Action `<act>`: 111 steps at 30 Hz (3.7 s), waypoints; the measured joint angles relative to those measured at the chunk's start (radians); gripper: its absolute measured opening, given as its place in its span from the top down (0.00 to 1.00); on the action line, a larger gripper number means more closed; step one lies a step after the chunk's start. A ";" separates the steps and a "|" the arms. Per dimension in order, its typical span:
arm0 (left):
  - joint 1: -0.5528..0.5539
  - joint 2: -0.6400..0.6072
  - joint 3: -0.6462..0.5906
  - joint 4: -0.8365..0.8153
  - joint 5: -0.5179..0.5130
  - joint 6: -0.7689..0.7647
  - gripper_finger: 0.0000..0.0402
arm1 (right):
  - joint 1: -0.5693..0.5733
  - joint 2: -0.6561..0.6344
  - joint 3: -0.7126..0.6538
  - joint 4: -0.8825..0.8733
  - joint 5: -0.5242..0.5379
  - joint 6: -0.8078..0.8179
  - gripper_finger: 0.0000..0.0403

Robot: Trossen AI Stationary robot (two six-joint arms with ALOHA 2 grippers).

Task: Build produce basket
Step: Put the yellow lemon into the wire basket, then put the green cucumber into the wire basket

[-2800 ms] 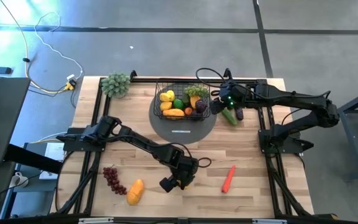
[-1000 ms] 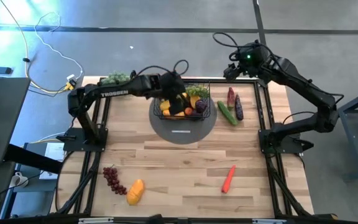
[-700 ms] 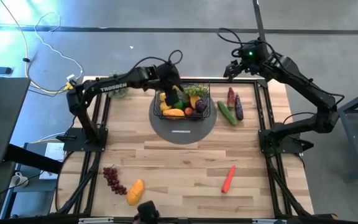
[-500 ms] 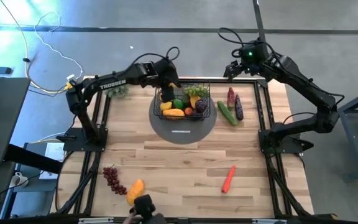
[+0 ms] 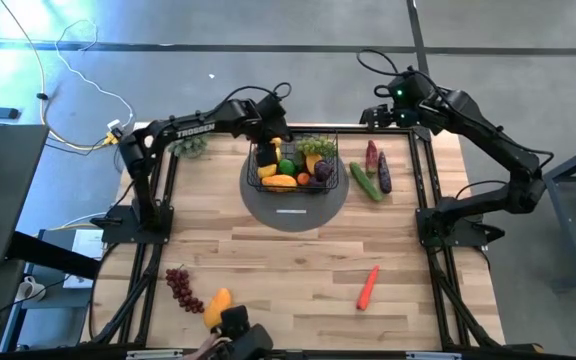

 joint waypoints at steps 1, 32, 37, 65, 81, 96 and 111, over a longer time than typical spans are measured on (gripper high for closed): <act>0.000 0.007 0.000 -0.001 -0.001 0.009 0.53 | 0.000 0.001 0.000 -0.014 0.000 0.018 0.43; -0.011 0.060 0.000 0.001 -0.076 0.091 0.37 | -0.002 0.060 0.000 -0.053 0.035 0.007 0.43; -0.022 0.060 0.000 0.001 -0.106 0.076 0.34 | 0.002 0.060 0.000 -0.088 0.034 0.012 0.43; -0.028 -0.046 0.068 -0.024 -0.112 0.077 0.34 | 0.048 0.059 -0.141 -0.226 -0.097 0.162 0.43; -0.007 -0.175 0.069 -0.042 0.076 0.033 0.34 | 0.093 0.059 -0.417 -0.005 -0.323 0.138 0.43; 0.007 -0.177 0.069 -0.014 0.091 0.007 0.34 | 0.146 0.059 -0.676 0.293 -0.352 0.101 0.43; 0.008 -0.177 0.069 -0.017 0.091 -0.108 0.34 | 0.146 0.059 -0.791 0.447 -0.302 0.093 0.43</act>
